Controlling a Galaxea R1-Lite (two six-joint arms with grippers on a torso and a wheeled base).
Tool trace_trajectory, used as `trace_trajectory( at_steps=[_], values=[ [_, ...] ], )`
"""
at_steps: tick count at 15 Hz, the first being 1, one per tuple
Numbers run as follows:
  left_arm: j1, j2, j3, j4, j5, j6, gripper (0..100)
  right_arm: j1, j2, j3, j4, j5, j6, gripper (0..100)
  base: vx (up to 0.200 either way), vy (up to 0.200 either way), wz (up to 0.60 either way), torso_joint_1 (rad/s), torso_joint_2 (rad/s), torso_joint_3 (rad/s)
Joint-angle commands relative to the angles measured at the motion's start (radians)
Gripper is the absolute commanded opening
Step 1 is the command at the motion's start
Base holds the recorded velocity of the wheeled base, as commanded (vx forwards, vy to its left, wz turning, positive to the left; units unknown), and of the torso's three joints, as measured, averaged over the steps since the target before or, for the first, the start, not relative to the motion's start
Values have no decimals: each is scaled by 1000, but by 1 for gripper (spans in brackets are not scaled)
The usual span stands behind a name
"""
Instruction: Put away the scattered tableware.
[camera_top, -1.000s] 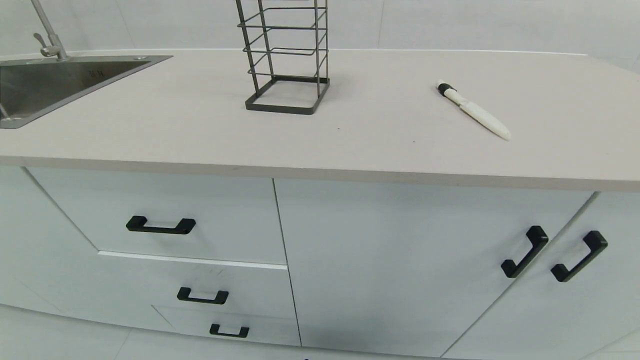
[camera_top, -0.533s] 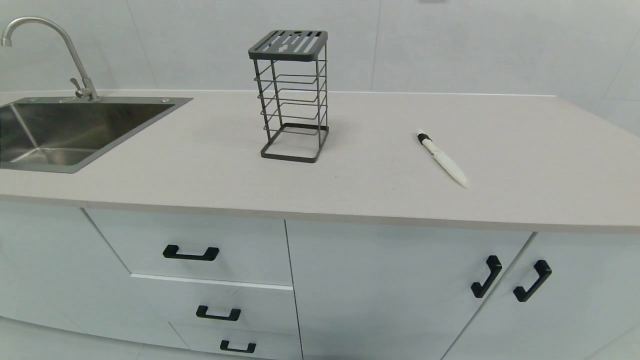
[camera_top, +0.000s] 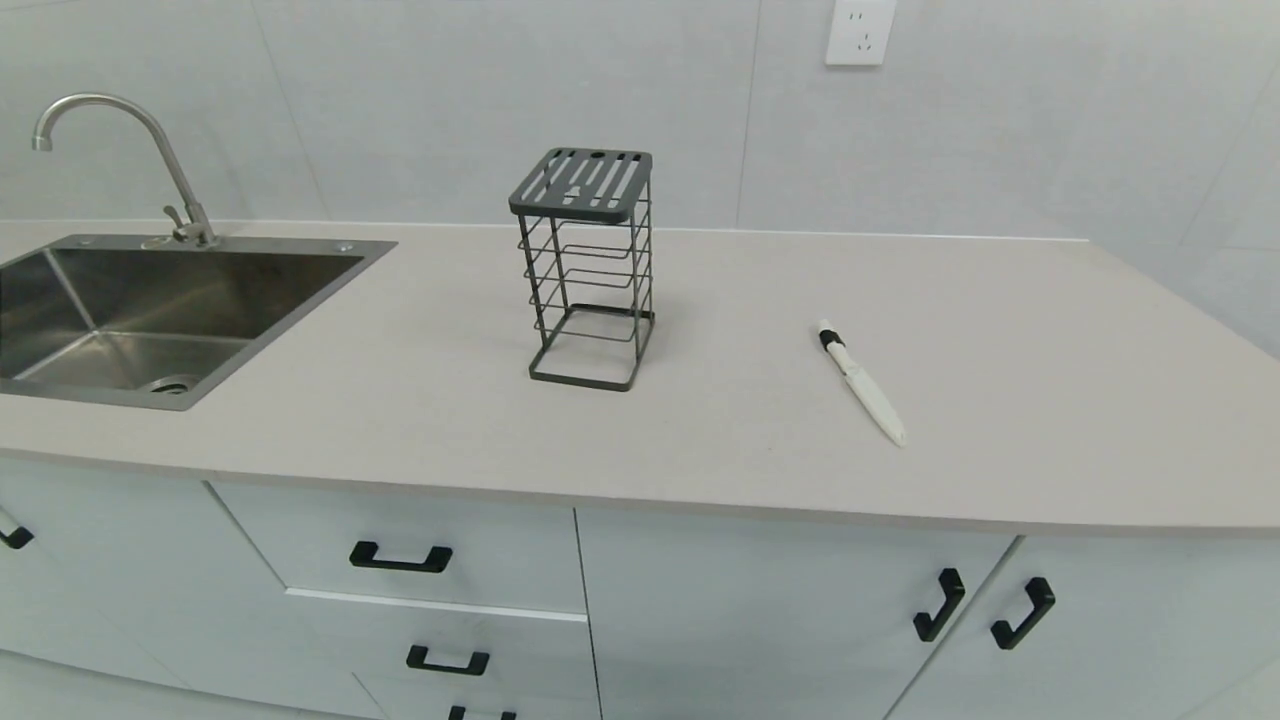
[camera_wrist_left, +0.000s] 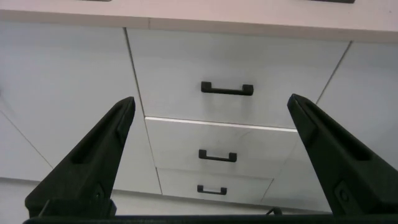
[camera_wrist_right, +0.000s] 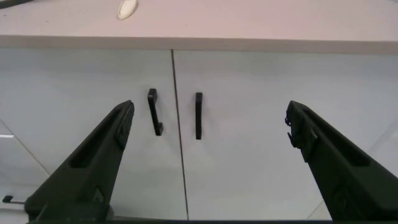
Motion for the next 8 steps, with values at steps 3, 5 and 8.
trace_trajectory(
  at_steps=[3, 5, 8],
  values=[
    [1, 1, 0, 0, -2, 2, 100, 1, 2, -1, 0, 0, 0, 100, 67, 0, 0, 286, -520, -245],
    [3, 1, 0, 0, -2, 0, 100, 1, 2, -1, 0, 0, 0, 100, 200, 0, 0, 261, -532, -244],
    [1, 1, 0, -2, 0, -3, 100, 1, 2, 0, 0, 2, 0, 100, 67, 0, 0, 295, -531, -264]
  ],
)
